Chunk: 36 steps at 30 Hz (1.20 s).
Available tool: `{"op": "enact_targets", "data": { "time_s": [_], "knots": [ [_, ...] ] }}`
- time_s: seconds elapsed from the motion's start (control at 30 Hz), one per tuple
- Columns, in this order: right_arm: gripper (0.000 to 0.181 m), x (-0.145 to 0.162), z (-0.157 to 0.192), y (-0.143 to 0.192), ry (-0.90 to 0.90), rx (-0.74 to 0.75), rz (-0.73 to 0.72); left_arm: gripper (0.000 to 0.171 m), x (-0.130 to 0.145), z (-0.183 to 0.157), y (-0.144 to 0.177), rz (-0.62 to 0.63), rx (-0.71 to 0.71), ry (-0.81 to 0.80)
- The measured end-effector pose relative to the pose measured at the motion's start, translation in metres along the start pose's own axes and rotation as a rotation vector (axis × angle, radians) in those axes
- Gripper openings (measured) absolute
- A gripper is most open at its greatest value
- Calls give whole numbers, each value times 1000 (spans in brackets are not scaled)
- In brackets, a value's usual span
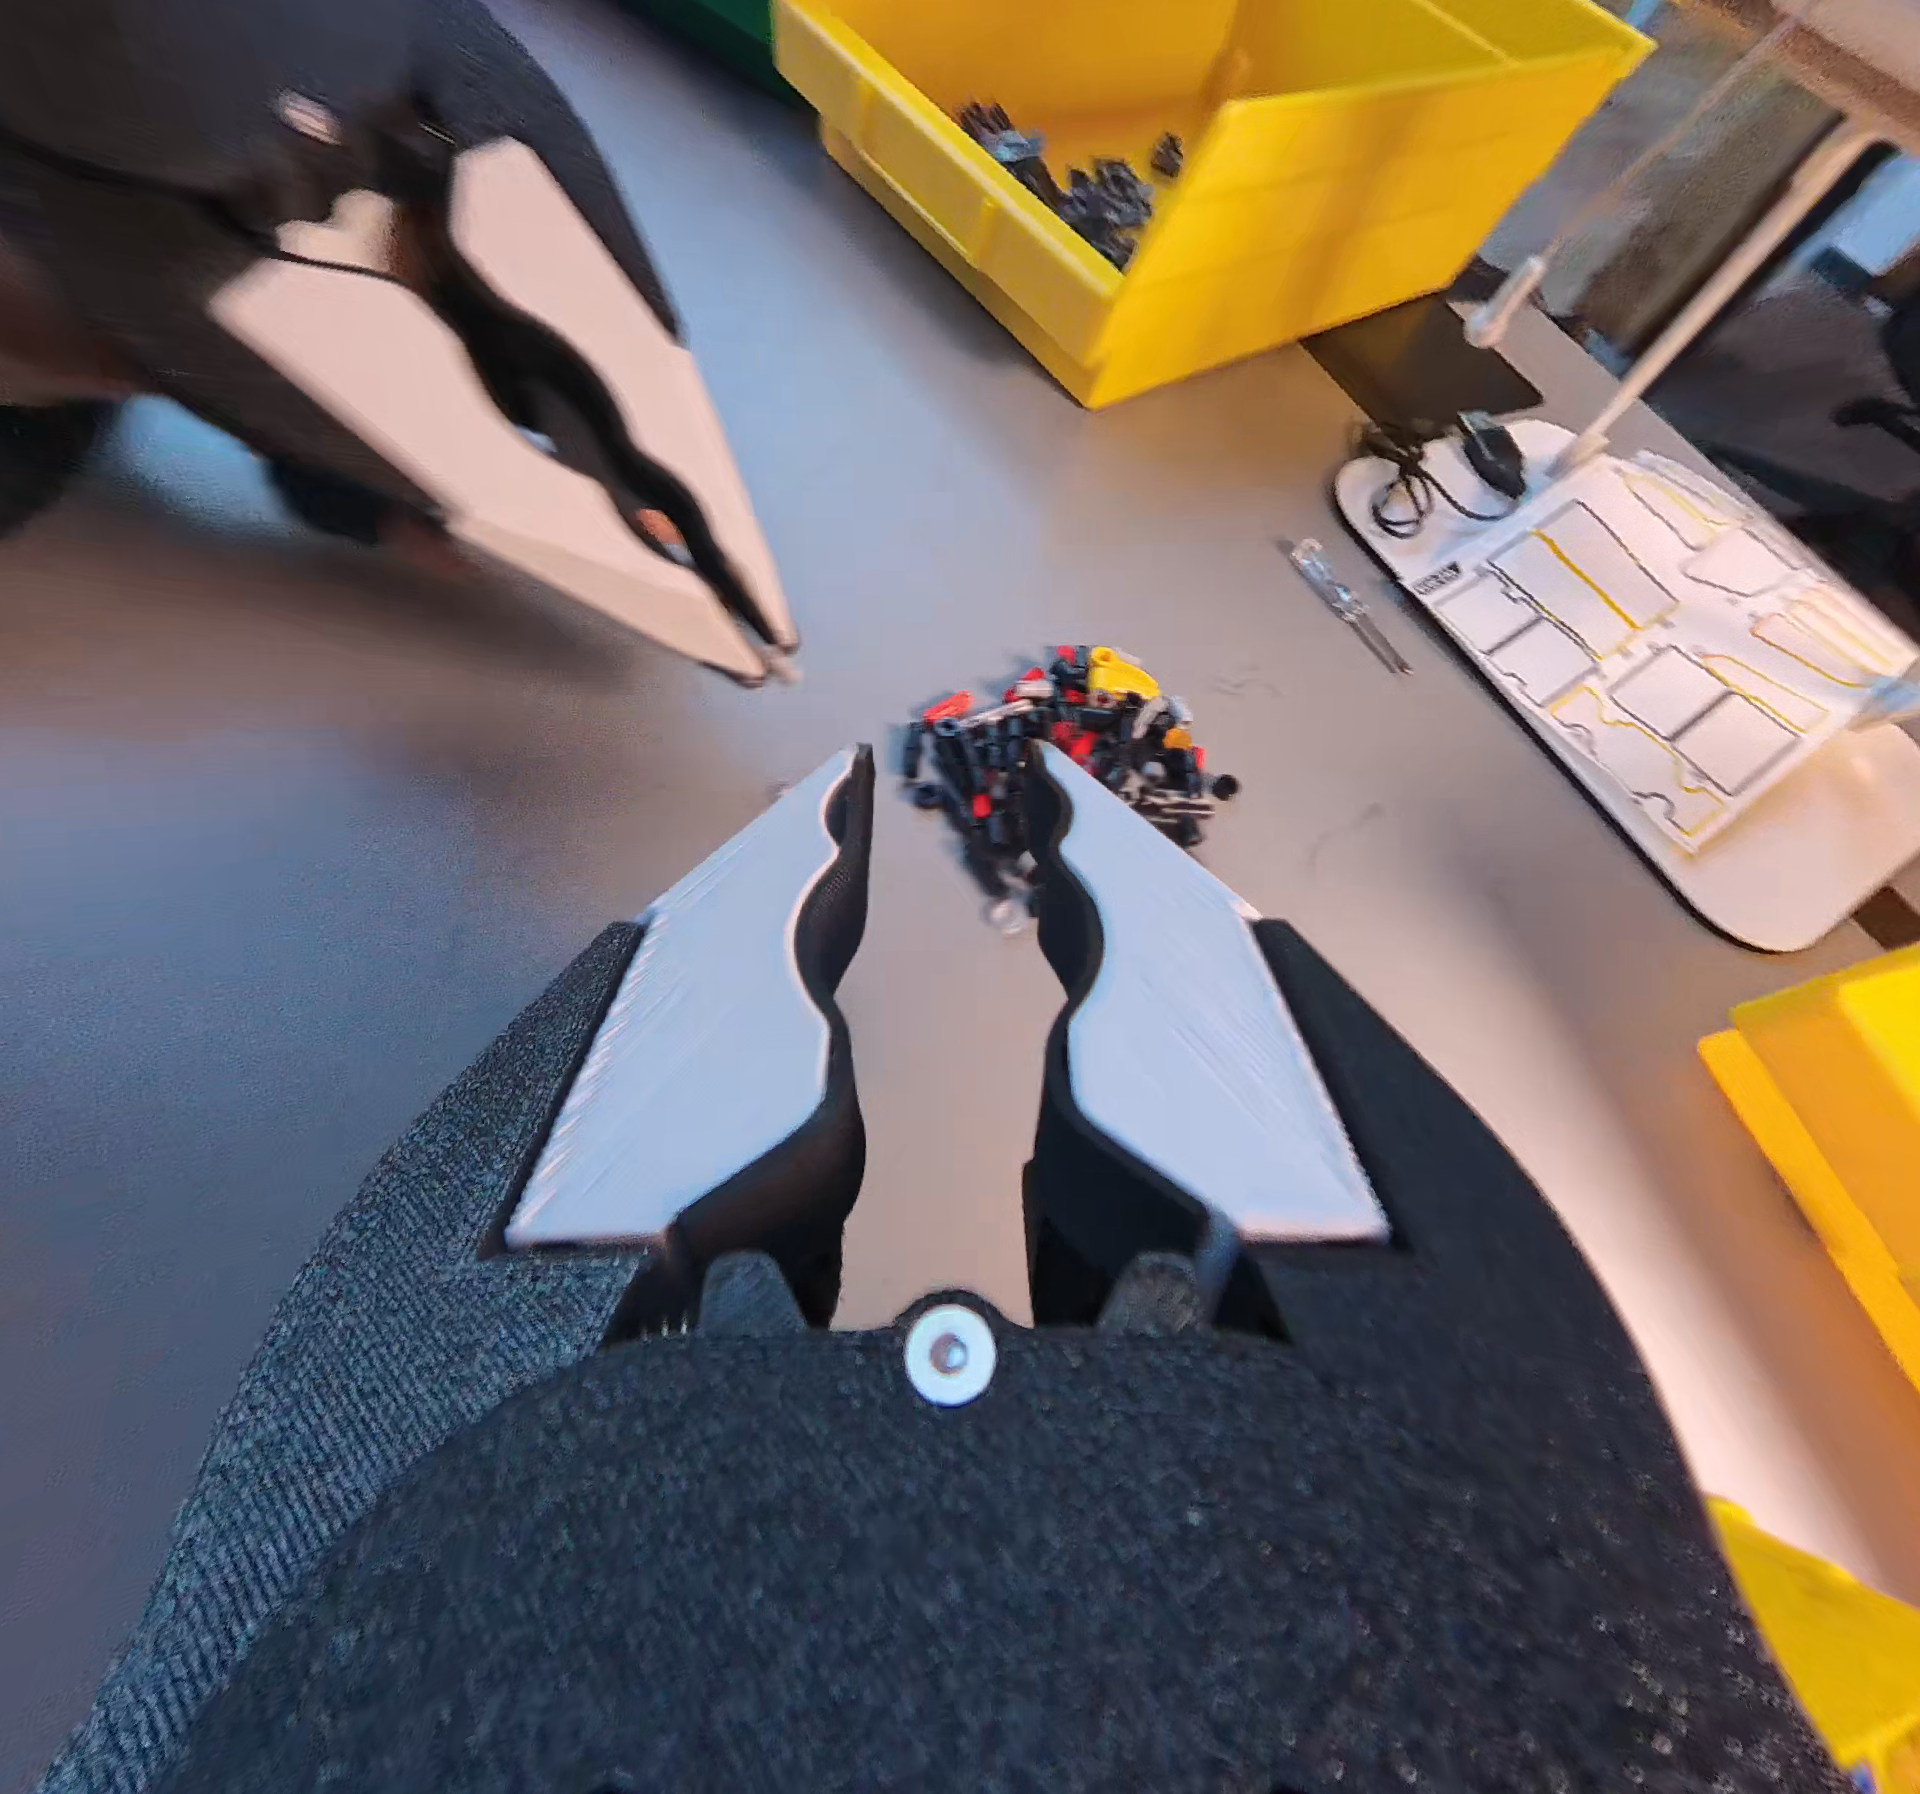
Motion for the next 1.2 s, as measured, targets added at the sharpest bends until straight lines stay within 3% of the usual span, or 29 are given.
{"op": "enact_targets", "data": {
  "time_s": [0.23, 0.4, 0.5, 0.67, 0.8, 0.9, 1.0, 1.1, 1.2],
  "knots": [
    [26, 32, 24, 63, -47, -150, -60, 4, 5, 19, -15, 96, -103, -69],
    [24, 41, 18, 69, -91, -144, -80, 5, 2, 51, -30, 140, -195, 10],
    [24, 38, 14, 72, -60, -133, -92, 18, 6, 54, -35, 173, -188, 32],
    [24, 35, 12, 82, -24, -139, -127, 28, 3, 50, -23, 114, -209, 47],
    [24, 26, 1, 94, -15, -107, -200, 28, -6, 20, -9, 3, -83, 44],
    [21, 9, -18, 119, 26, -34, -342, 24, -3, -11, -11, 27, 43, -50],
    [16, -6, -56, 153, 9, 137, -480, 23, 6, -18, -25, 137, 48, -103],
    [15, -1, -95, 181, -50, 322, -528, 18, 6, -22, -34, 169, 69, -127],
    [12, 14, -118, 196, -99, 432, -522, 0, 5, -9, -39, 188, -10, -137]
  ]
}}
Point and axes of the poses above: each gripper's, where its closed fingertips meet, y back along the fingers, x out of its underside, z = x × y across the jaws, the point moved 3 cm from there along y, back along the fingers, and after that the axes turned 6 degrees about x, right-handed, at the moved point
